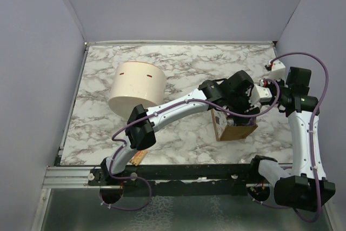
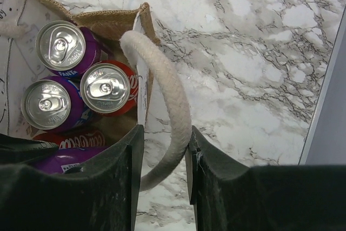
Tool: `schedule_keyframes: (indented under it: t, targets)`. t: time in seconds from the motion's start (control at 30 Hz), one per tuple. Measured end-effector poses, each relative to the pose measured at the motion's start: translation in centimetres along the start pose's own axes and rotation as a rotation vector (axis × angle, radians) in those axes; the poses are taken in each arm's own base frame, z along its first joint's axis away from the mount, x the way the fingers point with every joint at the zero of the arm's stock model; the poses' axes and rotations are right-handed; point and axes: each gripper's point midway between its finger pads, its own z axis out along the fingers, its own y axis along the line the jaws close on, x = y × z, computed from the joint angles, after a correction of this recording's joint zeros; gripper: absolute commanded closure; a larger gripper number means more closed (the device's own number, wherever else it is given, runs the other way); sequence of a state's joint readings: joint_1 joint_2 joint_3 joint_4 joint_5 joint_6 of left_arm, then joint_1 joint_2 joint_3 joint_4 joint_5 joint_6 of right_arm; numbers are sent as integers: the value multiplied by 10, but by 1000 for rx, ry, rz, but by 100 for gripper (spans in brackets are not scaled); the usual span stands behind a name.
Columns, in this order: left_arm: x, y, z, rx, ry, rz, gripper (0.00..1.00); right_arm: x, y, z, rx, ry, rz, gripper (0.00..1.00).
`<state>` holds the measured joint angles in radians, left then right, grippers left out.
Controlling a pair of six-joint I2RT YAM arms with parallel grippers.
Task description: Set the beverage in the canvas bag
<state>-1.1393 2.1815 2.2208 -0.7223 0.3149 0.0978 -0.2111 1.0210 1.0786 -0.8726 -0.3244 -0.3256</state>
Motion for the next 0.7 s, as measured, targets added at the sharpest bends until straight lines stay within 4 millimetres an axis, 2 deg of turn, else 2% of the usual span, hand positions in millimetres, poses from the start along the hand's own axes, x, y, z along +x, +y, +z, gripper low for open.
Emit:
schedule_keyframes:
  t: [0.47,0.7]
  targets:
    - [12,5,27,8,-26,9,84,0,1,1,-7,0,8,68]
    - [15,7,39,24,-63,17,83,0,3,2,-18,1,10,70]
